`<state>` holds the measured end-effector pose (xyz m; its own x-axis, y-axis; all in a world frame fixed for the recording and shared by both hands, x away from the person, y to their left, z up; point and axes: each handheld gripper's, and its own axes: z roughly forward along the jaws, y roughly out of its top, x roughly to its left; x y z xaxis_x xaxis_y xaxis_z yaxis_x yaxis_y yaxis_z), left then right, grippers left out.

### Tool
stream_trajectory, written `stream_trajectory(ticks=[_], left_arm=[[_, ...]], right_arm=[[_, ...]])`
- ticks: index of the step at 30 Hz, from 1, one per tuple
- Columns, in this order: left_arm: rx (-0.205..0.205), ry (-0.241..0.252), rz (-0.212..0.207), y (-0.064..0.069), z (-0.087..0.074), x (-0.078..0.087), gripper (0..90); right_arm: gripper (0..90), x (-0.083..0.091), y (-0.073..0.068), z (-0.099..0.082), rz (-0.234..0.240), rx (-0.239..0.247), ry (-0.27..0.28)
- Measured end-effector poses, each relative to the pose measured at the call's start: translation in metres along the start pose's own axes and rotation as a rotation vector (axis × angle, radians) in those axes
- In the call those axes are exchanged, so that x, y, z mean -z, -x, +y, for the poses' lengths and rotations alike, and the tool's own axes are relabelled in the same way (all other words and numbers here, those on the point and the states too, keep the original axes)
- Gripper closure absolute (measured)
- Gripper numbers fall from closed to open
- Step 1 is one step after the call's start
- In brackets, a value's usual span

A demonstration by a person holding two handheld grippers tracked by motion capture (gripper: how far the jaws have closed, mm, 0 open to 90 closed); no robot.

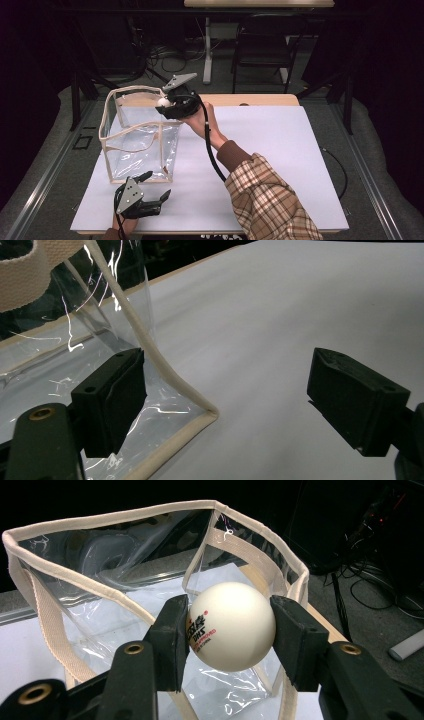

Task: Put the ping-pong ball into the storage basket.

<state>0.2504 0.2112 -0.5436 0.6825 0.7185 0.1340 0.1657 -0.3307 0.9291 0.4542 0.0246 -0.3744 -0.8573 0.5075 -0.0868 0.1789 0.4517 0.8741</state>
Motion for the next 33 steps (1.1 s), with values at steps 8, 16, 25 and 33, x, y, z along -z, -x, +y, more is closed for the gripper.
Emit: stream_trajectory(ticks=[8,16,25,33], left_arm=[[0.001,0.001,0.0,0.0,0.0,0.0,15.9],[0.002,0.002,-0.001,0.0,0.0,0.0,15.8],[0.001,0.003,-0.001,0.0,0.0,0.0,15.8],[0.002,0.003,-0.002,0.0,0.0,0.0,15.8]], right_arm=[[51.1,-0.005,-0.002,0.002,0.004,-0.002,-0.012],[51.1,-0.011,-0.002,0.003,0.005,-0.004,-0.028],[51.1,-0.017,-0.003,0.004,0.01,-0.005,-0.043],[51.1,-0.021,-0.003,0.004,0.011,-0.005,-0.061]])
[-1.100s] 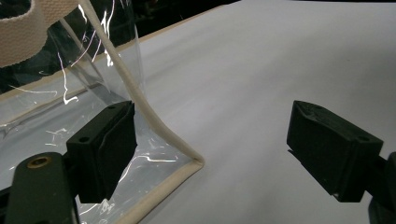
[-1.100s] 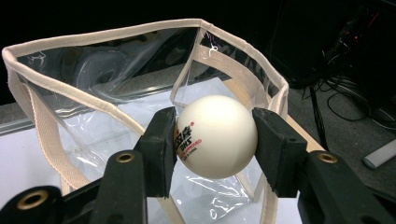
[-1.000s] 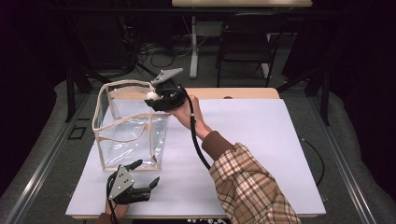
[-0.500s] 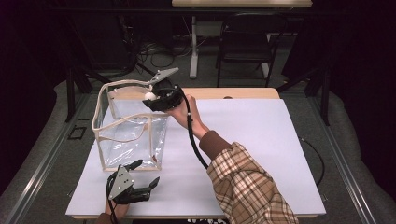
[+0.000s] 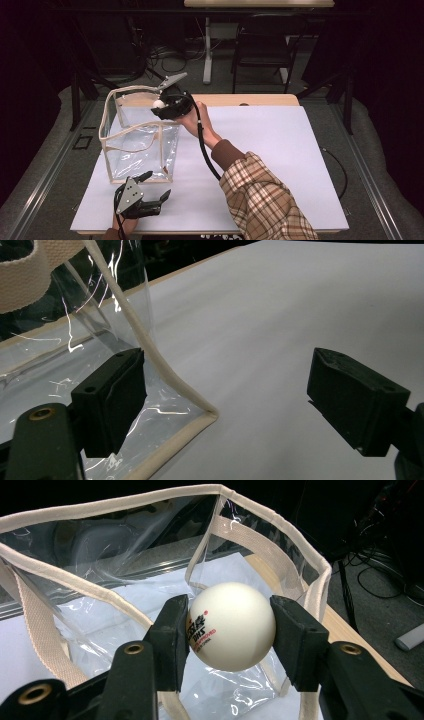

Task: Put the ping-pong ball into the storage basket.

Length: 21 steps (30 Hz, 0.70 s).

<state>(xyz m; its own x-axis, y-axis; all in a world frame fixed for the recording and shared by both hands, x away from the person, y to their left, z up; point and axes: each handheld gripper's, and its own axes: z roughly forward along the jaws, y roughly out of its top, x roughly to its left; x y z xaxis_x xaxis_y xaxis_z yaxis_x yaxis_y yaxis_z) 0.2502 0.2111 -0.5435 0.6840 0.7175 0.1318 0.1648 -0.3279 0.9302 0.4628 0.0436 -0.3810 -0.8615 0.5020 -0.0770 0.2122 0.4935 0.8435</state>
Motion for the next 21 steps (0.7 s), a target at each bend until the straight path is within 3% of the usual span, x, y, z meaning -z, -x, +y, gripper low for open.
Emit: stream_trajectory(ticks=[21], left_arm=[[-0.001,0.003,-0.005,0.0,0.0,0.0,15.9]], right_arm=[[51.1,-0.013,-0.002,0.001,0.008,-0.007,-0.031]])
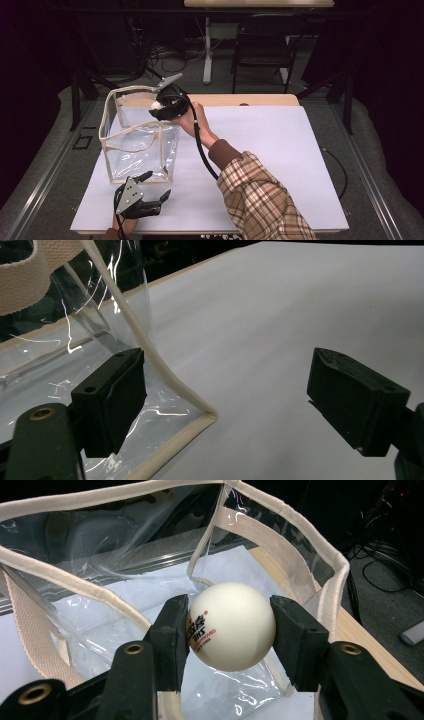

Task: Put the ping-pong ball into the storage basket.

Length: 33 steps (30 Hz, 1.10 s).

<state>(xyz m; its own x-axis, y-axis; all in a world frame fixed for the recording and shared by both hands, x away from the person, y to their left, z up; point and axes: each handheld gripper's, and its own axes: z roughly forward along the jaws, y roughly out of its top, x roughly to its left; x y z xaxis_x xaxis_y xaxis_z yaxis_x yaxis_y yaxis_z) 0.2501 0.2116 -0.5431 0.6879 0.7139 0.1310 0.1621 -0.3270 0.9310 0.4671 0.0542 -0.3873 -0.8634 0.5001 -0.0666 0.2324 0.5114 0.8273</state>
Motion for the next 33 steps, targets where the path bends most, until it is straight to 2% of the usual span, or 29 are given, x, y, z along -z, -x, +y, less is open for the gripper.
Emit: stream_trajectory(ticks=[33], left_arm=[[-0.004,0.003,0.0,0.0,0.0,0.0,15.8]], right_arm=[[51.1,-0.019,-0.007,0.001,0.006,0.009,-0.056]])
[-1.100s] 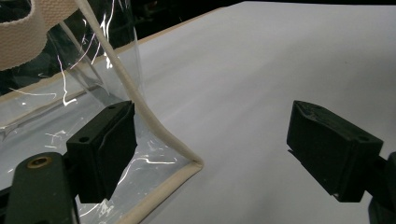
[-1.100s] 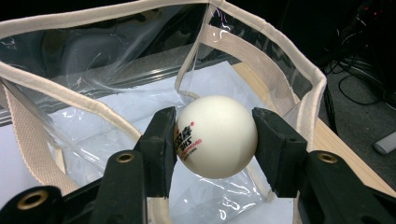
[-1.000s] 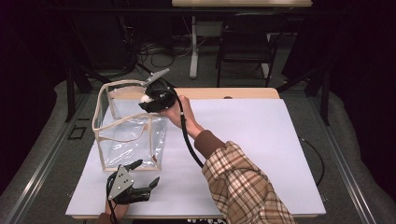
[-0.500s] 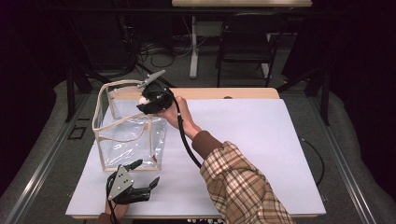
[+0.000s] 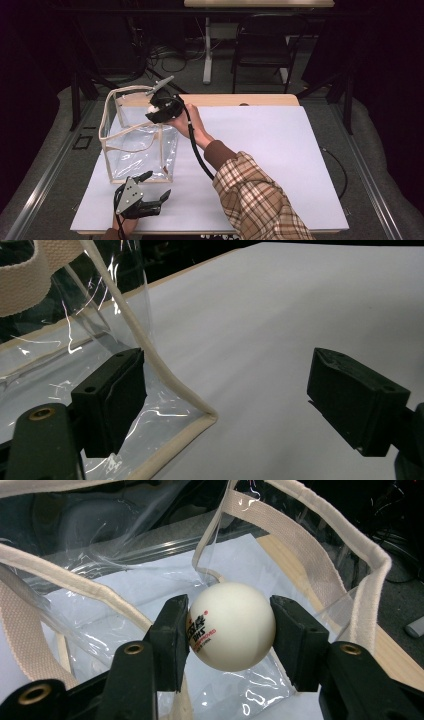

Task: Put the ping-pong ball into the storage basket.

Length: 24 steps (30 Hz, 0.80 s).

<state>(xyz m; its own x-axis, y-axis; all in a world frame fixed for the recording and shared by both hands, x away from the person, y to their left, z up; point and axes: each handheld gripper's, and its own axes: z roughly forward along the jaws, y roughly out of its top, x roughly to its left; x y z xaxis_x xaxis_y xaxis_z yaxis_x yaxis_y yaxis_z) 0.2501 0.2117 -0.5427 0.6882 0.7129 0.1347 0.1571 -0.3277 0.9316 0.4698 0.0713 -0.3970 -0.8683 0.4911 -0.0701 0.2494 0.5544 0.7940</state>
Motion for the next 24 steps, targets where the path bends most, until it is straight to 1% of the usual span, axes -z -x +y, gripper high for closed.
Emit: stream_trajectory(ticks=[24], left_arm=[[0.002,0.003,-0.001,0.0002,0.0001,-0.0001,15.8]], right_arm=[[50.9,-0.0086,-0.0006,0.0029,-0.002,0.005,-0.034]])
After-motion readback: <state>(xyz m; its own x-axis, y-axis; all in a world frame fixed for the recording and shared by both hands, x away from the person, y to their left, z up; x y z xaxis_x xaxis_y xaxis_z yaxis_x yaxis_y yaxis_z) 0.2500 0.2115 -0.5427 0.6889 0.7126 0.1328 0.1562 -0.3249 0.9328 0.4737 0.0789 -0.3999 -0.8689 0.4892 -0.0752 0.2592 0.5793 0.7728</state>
